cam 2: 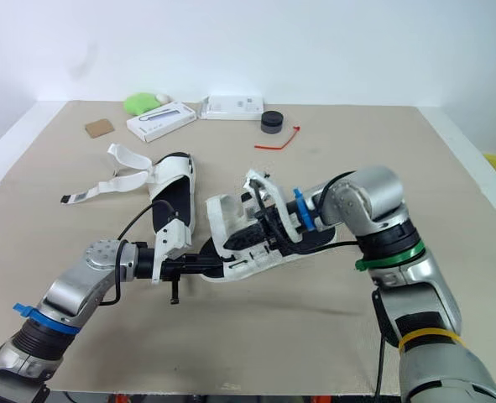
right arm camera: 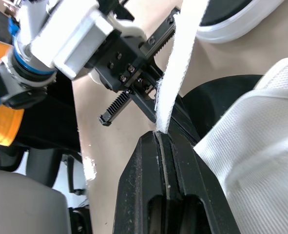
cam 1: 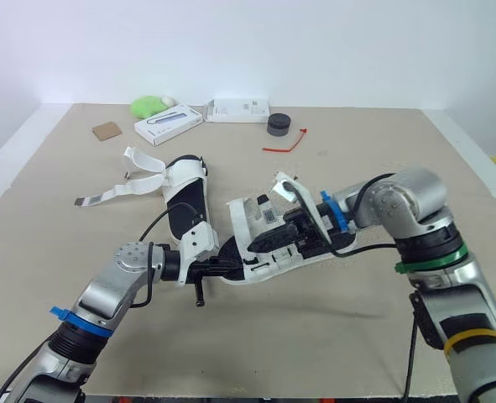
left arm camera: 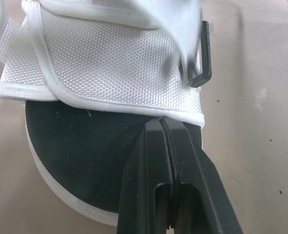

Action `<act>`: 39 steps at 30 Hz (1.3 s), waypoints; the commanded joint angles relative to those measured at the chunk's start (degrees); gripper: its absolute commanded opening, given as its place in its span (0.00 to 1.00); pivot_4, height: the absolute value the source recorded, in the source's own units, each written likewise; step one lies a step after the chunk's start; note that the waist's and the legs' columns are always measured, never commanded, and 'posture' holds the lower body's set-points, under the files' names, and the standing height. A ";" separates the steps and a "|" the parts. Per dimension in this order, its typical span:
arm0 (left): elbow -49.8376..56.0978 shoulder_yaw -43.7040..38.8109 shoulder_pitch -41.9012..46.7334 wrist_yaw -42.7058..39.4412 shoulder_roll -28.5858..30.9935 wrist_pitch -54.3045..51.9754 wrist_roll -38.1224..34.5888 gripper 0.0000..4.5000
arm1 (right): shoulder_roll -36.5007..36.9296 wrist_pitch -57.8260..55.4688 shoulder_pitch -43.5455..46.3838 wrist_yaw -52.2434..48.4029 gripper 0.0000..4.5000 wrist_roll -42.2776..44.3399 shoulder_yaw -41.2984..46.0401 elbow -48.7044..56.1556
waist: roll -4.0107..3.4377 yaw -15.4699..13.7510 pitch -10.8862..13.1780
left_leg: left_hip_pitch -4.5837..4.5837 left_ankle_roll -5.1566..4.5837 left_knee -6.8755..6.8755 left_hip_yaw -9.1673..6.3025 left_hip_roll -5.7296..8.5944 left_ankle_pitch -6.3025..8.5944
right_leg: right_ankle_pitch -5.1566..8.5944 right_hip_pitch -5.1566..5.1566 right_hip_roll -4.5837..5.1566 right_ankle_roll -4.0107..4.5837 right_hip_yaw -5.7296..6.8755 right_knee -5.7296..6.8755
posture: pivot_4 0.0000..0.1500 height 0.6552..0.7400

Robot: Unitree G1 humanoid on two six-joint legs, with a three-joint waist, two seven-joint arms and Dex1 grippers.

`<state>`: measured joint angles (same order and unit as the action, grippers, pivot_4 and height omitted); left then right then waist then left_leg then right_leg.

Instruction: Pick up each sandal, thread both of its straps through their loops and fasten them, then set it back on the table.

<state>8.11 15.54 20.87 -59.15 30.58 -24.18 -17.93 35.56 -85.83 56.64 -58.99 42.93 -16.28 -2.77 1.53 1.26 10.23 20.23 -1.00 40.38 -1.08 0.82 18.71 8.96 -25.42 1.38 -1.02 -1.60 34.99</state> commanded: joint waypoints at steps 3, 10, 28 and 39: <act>-1.16 0.87 -0.60 0.66 0.29 -0.82 1.59 0.00 | 2.48 2.00 2.58 -4.47 0.02 -0.80 -3.88 -2.26 | 0.00 0.00 0.00 | 0.01 0.00 0.00 0.00 0.00 0.00 | 0.01 0.00 0.00 0.00 0.01 0.00 | 1.00 1.00; -0.67 0.82 -1.07 0.89 0.31 -0.86 1.57 0.00 | 3.03 2.84 2.66 -6.37 0.02 -1.70 -6.40 -2.73 | 0.00 -0.01 0.00 | 0.02 0.00 0.00 -0.01 0.01 0.00 | 0.00 0.00 0.02 -0.01 0.01 0.00 | 1.00 1.00; 0.40 0.77 -2.00 1.10 0.76 -1.11 1.53 0.00 | 1.96 -2.72 3.61 -6.69 0.02 0.36 -4.70 -2.10 | 0.00 -0.03 0.00 | 0.05 0.02 0.00 -0.12 0.00 0.01 | 0.03 0.00 0.06 0.04 0.15 0.00 | 1.00 1.00; 0.23 1.03 -1.90 0.92 0.90 -0.83 1.81 0.00 | -0.32 -6.43 4.11 -4.27 0.02 1.85 -0.98 -3.66 | 0.00 -0.03 0.00 | 0.06 0.03 0.00 -0.14 0.01 0.02 | 0.03 -0.01 0.06 0.06 0.17 0.01 | 1.00 1.00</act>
<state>9.08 15.45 20.07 -58.56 30.55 -24.11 -17.88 35.12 -91.97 59.23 -63.44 43.68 -19.19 -6.70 1.52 1.23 10.23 20.29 -0.97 40.37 -1.21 0.83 18.73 8.99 -25.43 1.44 -0.96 -1.43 34.99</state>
